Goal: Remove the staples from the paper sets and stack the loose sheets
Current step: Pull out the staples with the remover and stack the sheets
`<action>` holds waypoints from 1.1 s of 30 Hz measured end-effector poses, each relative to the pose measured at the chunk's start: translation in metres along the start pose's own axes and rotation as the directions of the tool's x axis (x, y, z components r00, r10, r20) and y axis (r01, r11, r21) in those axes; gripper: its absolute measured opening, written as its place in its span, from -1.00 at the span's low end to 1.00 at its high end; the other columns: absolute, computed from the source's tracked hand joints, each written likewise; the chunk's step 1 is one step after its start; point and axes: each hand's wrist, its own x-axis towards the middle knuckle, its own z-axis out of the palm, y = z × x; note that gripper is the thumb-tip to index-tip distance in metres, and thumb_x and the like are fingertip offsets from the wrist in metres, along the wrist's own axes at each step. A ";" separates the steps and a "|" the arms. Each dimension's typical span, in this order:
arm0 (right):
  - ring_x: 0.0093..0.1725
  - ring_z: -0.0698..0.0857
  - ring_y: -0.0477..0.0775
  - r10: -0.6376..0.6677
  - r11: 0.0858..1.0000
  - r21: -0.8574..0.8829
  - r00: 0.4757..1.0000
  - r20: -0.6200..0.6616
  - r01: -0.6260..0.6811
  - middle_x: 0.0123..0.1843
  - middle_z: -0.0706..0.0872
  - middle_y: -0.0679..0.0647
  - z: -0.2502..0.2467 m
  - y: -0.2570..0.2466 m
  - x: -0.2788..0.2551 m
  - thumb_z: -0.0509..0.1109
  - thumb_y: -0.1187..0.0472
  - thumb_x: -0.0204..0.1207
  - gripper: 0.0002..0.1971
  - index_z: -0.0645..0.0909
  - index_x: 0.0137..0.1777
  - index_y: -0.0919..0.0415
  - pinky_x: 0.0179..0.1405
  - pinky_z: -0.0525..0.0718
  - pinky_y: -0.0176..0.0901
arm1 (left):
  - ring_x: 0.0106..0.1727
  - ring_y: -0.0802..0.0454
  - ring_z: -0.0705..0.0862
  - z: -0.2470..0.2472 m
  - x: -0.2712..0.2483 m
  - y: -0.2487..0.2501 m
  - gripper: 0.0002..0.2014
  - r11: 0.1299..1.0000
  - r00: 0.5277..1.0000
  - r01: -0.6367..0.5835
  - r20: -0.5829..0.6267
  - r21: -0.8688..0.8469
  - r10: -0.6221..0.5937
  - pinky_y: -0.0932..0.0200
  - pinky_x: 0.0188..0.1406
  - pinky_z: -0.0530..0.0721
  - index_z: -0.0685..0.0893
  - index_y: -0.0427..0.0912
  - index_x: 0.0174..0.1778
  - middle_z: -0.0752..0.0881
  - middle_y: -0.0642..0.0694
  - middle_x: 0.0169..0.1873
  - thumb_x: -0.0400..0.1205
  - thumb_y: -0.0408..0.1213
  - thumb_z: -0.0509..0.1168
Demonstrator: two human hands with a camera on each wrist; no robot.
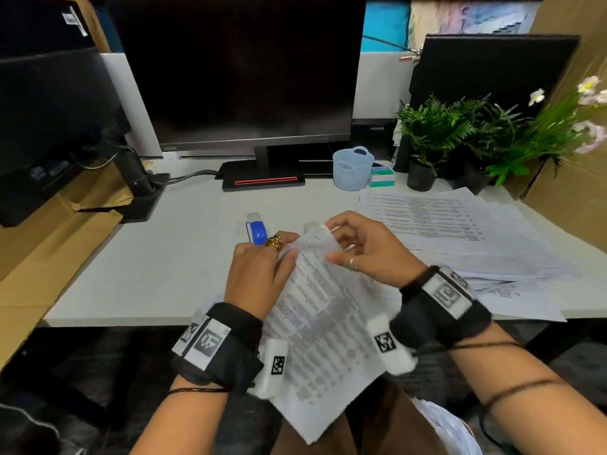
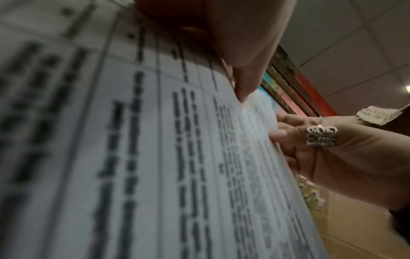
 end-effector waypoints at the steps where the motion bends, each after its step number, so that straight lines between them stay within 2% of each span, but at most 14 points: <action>1: -0.20 0.67 -0.16 -0.062 0.998 -0.008 0.992 -0.109 0.062 -0.20 0.74 -0.12 -0.004 0.001 -0.011 0.50 0.46 0.40 -0.66 0.61 -0.01 0.00 -0.19 0.63 -0.38 | -0.18 0.00 0.53 0.004 0.001 0.008 -0.51 0.998 1.000 -0.003 -0.012 -0.055 0.003 0.20 -0.14 0.23 0.62 0.07 0.15 0.75 -0.02 -0.31 0.59 0.17 -0.12; 3: -0.21 0.74 -0.22 -0.208 0.978 -0.094 0.936 -0.284 0.188 -0.25 0.79 -0.18 -0.011 0.002 -0.030 0.48 0.53 0.38 -0.69 0.71 -0.13 0.05 -0.13 0.65 -0.40 | -0.12 0.31 0.40 0.009 0.003 0.023 -0.74 0.981 0.996 -0.069 -0.076 -0.180 0.057 0.23 -0.13 0.26 0.58 0.24 0.03 0.75 0.07 -0.25 0.56 0.15 0.07; 5: -0.14 0.78 -0.13 -0.372 0.927 -0.170 0.873 -0.314 0.334 -0.19 0.83 -0.06 -0.018 -0.001 -0.051 0.46 0.57 0.33 -0.77 0.78 -0.20 0.23 -0.06 0.68 -0.33 | -0.09 0.42 0.51 0.015 0.004 0.036 -0.89 0.917 0.959 -0.241 -0.222 -0.318 0.175 0.20 -0.02 0.44 0.61 0.13 -0.09 0.72 0.14 -0.20 0.50 -0.06 0.36; 8: -0.10 0.78 -0.01 -0.555 0.828 -0.289 0.778 -0.294 0.481 -0.10 0.82 0.13 -0.030 -0.005 -0.080 0.46 0.56 0.32 -0.83 0.78 -0.21 0.33 -0.09 0.67 -0.28 | -0.15 0.12 0.71 0.025 -0.002 0.051 -0.72 0.768 0.920 -0.354 -0.345 -0.533 0.185 0.12 -0.18 0.68 0.74 -0.09 -0.19 0.72 0.06 -0.21 0.36 -0.57 0.51; 10: -0.10 0.77 0.07 -0.626 0.764 -0.397 0.733 -0.266 0.509 -0.07 0.80 0.18 -0.037 -0.005 -0.097 0.42 0.50 0.41 -0.87 0.79 -0.21 0.35 -0.10 0.68 -0.20 | -0.18 0.09 0.74 0.027 -0.005 0.065 -0.71 0.708 0.920 -0.371 -0.343 -0.601 0.191 0.21 -0.16 0.69 0.78 -0.17 -0.25 0.73 -0.02 -0.23 0.33 -0.67 0.48; 15: -0.10 0.76 0.11 -0.703 0.651 -0.569 0.682 -0.203 0.502 -0.06 0.78 0.23 -0.051 -0.002 -0.125 0.35 0.50 0.49 -0.81 0.79 -0.22 0.40 -0.16 0.72 -0.12 | -0.15 0.16 0.73 0.042 -0.011 0.084 -0.85 0.626 0.927 -0.373 -0.302 -0.685 0.222 0.33 -0.08 0.66 0.76 -0.25 -0.27 0.73 -0.03 -0.20 0.39 -0.58 0.47; 18: -0.12 0.74 0.09 -0.703 0.650 -0.591 0.672 -0.231 0.477 -0.07 0.78 0.23 -0.059 0.003 -0.140 0.27 0.35 0.63 -0.68 0.79 -0.25 0.40 -0.16 0.71 -0.16 | -0.14 0.18 0.72 0.052 -0.011 0.099 -0.90 0.619 0.935 -0.355 -0.266 -0.701 0.235 0.36 -0.06 0.64 0.78 -0.23 -0.27 0.73 -0.01 -0.19 0.41 -0.51 0.49; 20: -0.12 0.74 0.07 -0.685 0.678 -0.583 0.673 -0.280 0.447 -0.07 0.78 0.22 -0.065 0.007 -0.153 0.29 0.43 0.58 -0.73 0.79 -0.25 0.38 -0.14 0.71 -0.19 | -0.04 0.21 0.71 0.060 -0.010 0.106 -0.79 0.670 0.931 -0.363 -0.226 -0.648 0.286 0.34 0.03 0.62 0.78 -0.14 -0.09 0.73 0.05 -0.11 0.41 -0.46 0.50; 23: -0.10 0.75 -0.14 -0.574 0.767 -0.598 0.665 -0.478 0.233 -0.15 0.79 0.07 -0.080 0.013 -0.177 0.35 0.58 0.38 -0.74 0.75 -0.24 0.24 -0.08 0.67 -0.36 | 0.09 0.35 0.63 0.076 -0.001 0.107 -0.49 0.848 0.971 -0.164 0.066 -0.505 0.228 0.44 0.10 0.53 0.51 0.28 0.21 0.70 0.27 -0.02 0.38 -0.07 0.53; 25: -0.17 0.72 -0.24 -0.452 0.806 -0.591 0.684 -0.572 0.039 -0.23 0.75 -0.08 -0.097 0.019 -0.194 0.44 0.51 0.37 -0.79 0.71 -0.18 0.16 -0.15 0.61 -0.49 | -0.05 0.30 0.66 0.090 0.000 0.106 -0.67 0.923 0.951 -0.166 0.191 -0.348 0.243 0.49 -0.10 0.49 0.56 0.31 0.10 0.70 0.32 -0.16 0.45 0.02 0.45; 26: -0.22 0.70 -0.19 -0.378 0.789 -0.611 0.733 -0.566 -0.064 -0.27 0.72 -0.11 -0.105 0.024 -0.203 0.50 0.45 0.36 -0.79 0.69 -0.12 0.13 -0.22 0.62 -0.44 | -0.11 0.26 0.68 0.098 -0.001 0.111 -0.82 0.934 0.932 -0.221 0.221 -0.280 0.286 0.47 -0.20 0.47 0.65 0.26 0.00 0.72 0.30 -0.18 0.49 0.01 0.38; 28: -0.28 0.67 -0.11 -0.203 0.651 -0.719 0.858 -0.472 -0.241 -0.28 0.70 -0.13 -0.116 0.032 -0.223 0.60 0.31 0.30 -0.67 0.66 0.01 0.03 -0.34 0.64 -0.22 | -0.17 0.17 0.71 0.117 -0.005 0.126 -0.89 0.919 0.886 -0.311 0.276 -0.243 0.373 0.40 -0.30 0.48 0.76 0.15 -0.12 0.75 0.21 -0.20 0.51 -0.08 0.33; 30: -0.18 0.72 -0.02 0.010 0.484 -0.812 0.930 -0.366 -0.325 -0.20 0.70 -0.17 -0.120 0.040 -0.237 0.58 0.12 0.31 -0.59 0.62 0.15 -0.10 -0.35 0.62 -0.14 | -0.21 0.05 0.73 0.143 -0.009 0.144 -0.88 0.877 0.820 -0.400 0.324 -0.266 0.472 0.31 -0.34 0.60 0.80 0.04 -0.16 0.76 0.12 -0.24 0.46 -0.24 0.40; 33: 0.02 0.71 0.12 0.345 0.356 -0.860 0.906 -0.244 -0.367 -0.01 0.75 -0.03 -0.115 0.068 -0.248 0.26 0.14 0.57 -0.64 0.50 0.33 -0.19 -0.20 0.57 -0.07 | -0.09 -0.05 0.73 0.171 -0.009 0.168 -0.80 0.828 0.722 -0.482 0.406 -0.286 0.560 0.14 -0.26 0.71 0.80 -0.06 -0.11 0.76 0.00 -0.14 0.45 -0.40 0.37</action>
